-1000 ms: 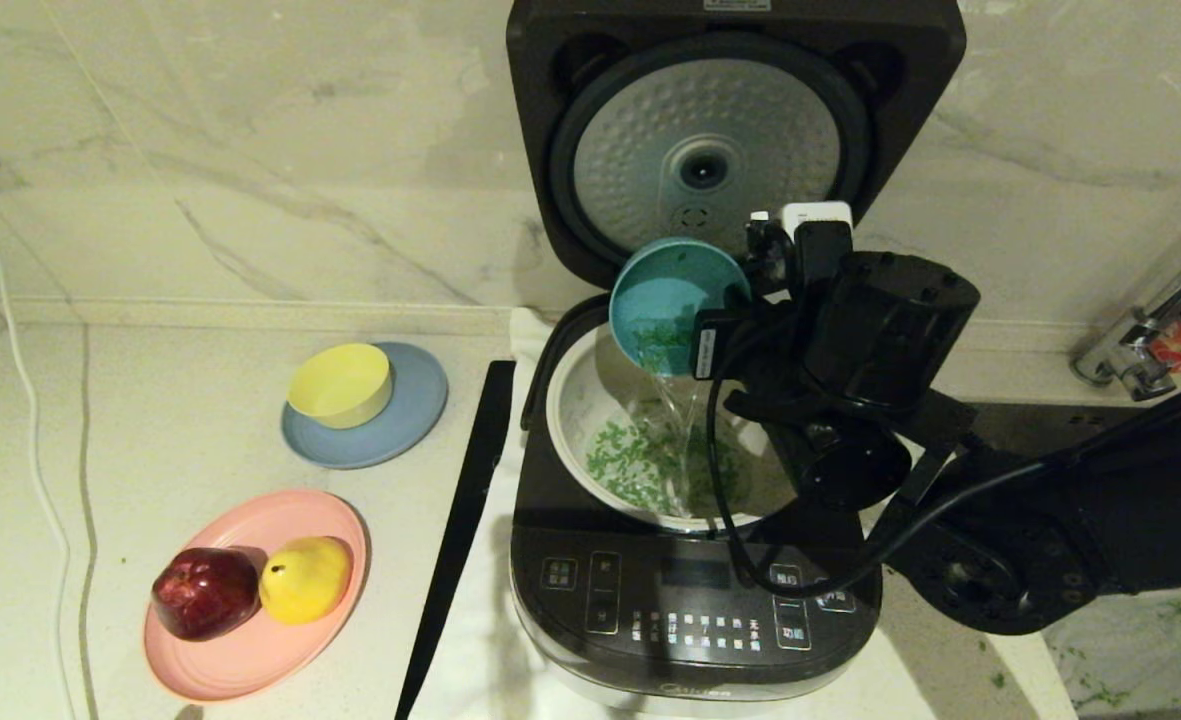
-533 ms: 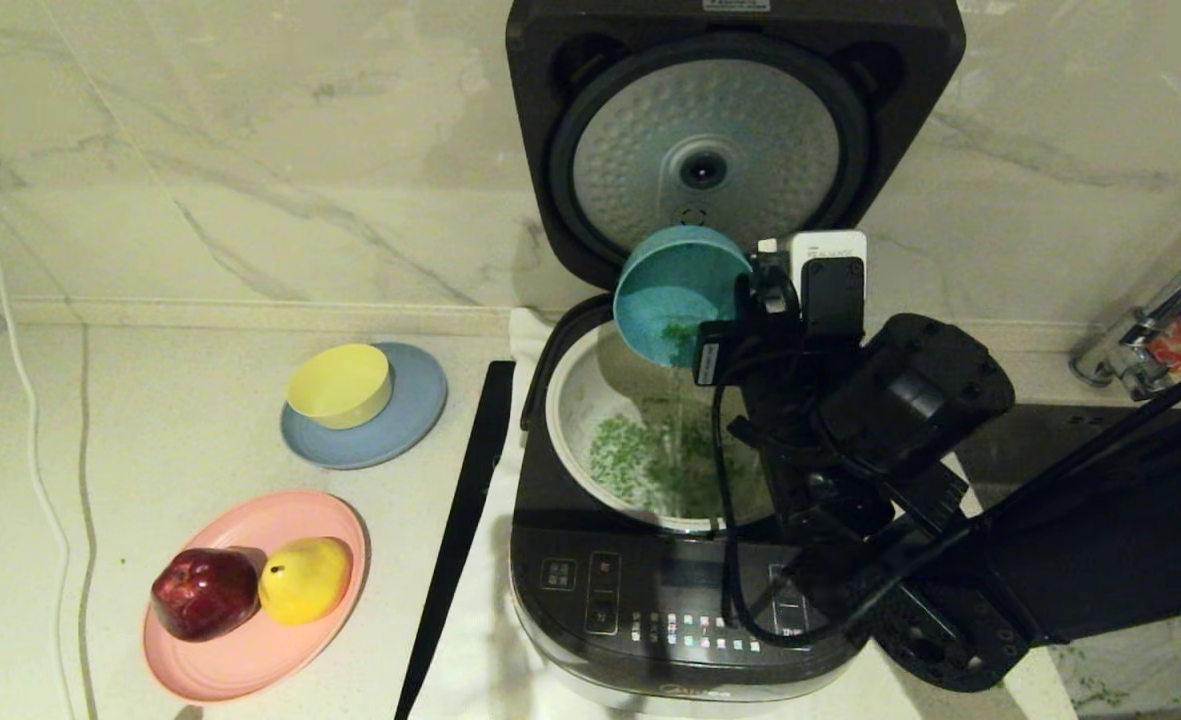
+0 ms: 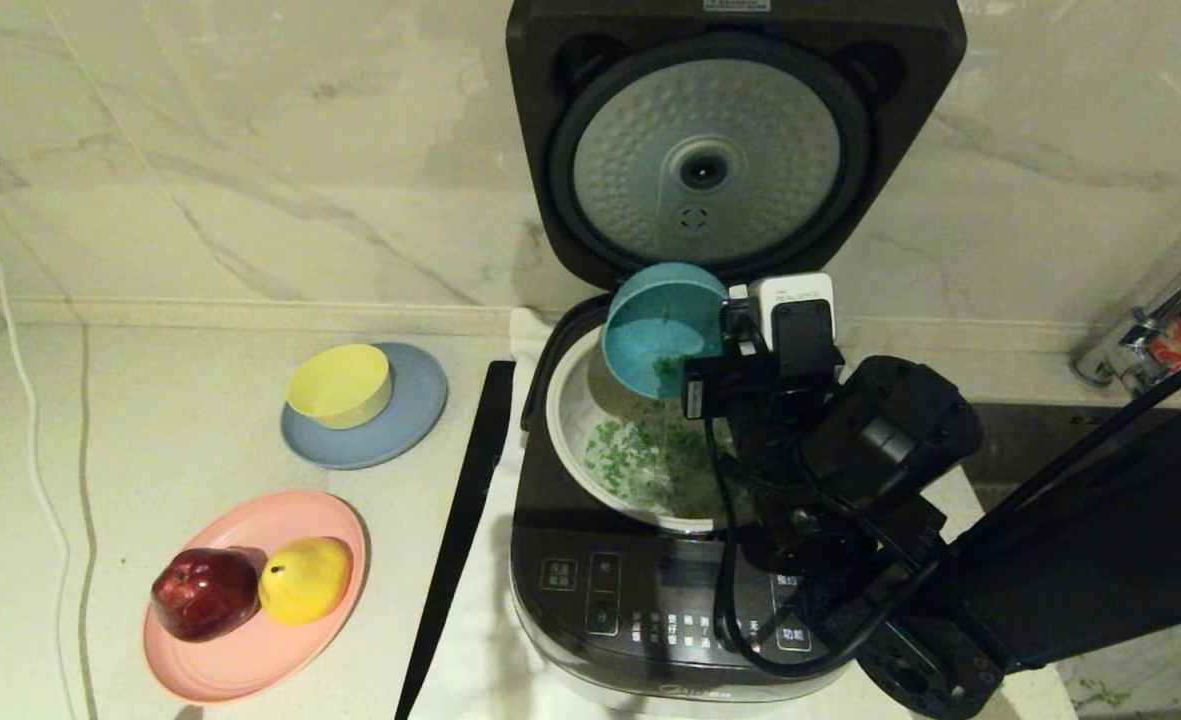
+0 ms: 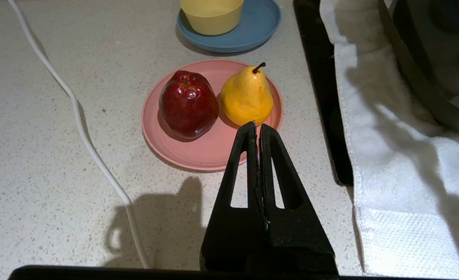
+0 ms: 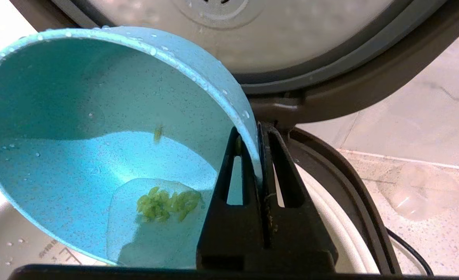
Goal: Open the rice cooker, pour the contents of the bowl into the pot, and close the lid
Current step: Pour the water from the bowl into the rice cooker
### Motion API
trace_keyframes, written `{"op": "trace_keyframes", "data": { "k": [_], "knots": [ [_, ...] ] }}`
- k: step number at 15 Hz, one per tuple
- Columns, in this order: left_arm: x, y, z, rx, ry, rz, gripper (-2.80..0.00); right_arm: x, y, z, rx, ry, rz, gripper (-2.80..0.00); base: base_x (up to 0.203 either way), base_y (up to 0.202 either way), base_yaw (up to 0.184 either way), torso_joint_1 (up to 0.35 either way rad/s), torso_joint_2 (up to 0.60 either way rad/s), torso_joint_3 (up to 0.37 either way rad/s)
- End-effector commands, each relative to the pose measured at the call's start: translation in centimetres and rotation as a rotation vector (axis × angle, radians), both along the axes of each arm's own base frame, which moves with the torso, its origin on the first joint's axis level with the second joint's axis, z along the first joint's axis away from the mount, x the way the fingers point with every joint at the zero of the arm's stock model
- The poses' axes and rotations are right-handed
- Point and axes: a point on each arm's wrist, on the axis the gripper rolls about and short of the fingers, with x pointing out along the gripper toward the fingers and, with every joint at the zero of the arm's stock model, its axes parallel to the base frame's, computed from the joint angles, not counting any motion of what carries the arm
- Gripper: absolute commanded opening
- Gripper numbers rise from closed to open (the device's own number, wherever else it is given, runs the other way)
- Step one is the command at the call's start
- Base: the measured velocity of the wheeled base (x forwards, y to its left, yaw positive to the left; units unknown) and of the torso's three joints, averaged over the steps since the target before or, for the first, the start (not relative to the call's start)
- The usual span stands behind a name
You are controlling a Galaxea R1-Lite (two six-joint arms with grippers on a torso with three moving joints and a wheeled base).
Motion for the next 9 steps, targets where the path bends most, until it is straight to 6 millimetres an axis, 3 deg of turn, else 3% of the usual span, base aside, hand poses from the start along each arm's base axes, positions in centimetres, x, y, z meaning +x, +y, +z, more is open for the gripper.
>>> {"op": "trace_keyframes", "data": {
  "k": [1,9],
  "knots": [
    [0.05,0.0,-0.21,0.0,0.006,0.0,-2.8,-0.02,-0.01,0.26,0.004,-0.01,-0.005,-2.8,0.0,0.0,0.0,0.0,0.0,0.0],
    [0.05,0.0,-0.21,0.0,0.006,0.0,-2.8,-0.08,-0.01,-0.02,-0.006,-0.002,-0.009,-2.8,0.0,0.0,0.0,0.0,0.0,0.0]
  ]
}}
